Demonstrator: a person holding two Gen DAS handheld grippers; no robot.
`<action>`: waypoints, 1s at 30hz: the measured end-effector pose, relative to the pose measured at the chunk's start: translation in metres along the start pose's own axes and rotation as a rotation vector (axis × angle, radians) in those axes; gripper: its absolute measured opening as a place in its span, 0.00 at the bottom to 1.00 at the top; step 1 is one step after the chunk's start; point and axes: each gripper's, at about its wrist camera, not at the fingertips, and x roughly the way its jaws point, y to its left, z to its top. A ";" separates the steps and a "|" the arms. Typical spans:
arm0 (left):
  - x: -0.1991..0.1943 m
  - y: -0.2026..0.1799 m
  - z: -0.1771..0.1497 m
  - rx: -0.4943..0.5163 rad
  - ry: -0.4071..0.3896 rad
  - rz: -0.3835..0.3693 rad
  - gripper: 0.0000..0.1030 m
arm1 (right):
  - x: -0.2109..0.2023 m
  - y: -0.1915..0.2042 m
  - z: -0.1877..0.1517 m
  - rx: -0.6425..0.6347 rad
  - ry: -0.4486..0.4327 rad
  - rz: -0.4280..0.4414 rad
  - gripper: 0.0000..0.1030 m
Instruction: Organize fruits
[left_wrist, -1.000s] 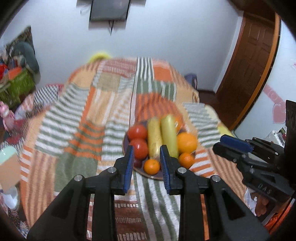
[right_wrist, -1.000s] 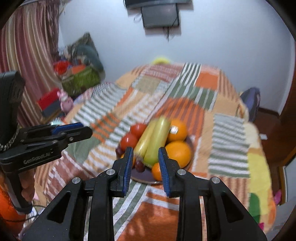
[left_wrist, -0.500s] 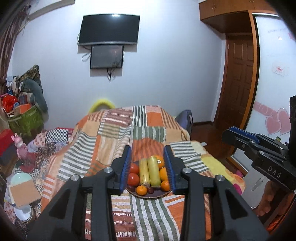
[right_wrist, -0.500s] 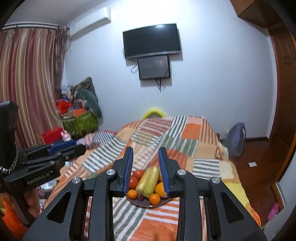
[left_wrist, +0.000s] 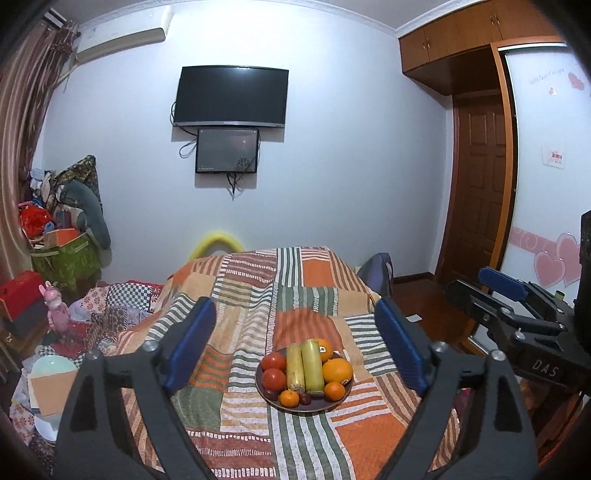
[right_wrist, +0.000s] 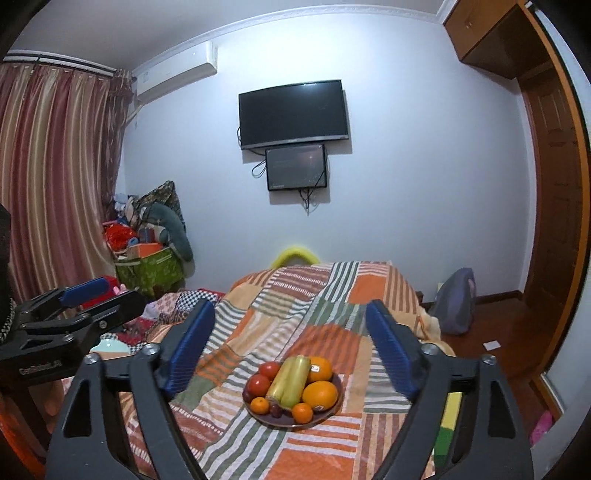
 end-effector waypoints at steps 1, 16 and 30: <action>-0.001 0.000 0.000 0.000 -0.003 0.001 0.89 | -0.001 0.000 0.000 -0.001 -0.004 -0.004 0.85; -0.006 -0.004 -0.003 0.008 -0.025 0.007 1.00 | -0.010 0.001 -0.002 -0.007 -0.032 -0.038 1.00; -0.006 -0.007 -0.004 0.014 -0.027 0.009 1.00 | -0.010 0.000 -0.003 0.000 -0.027 -0.039 1.00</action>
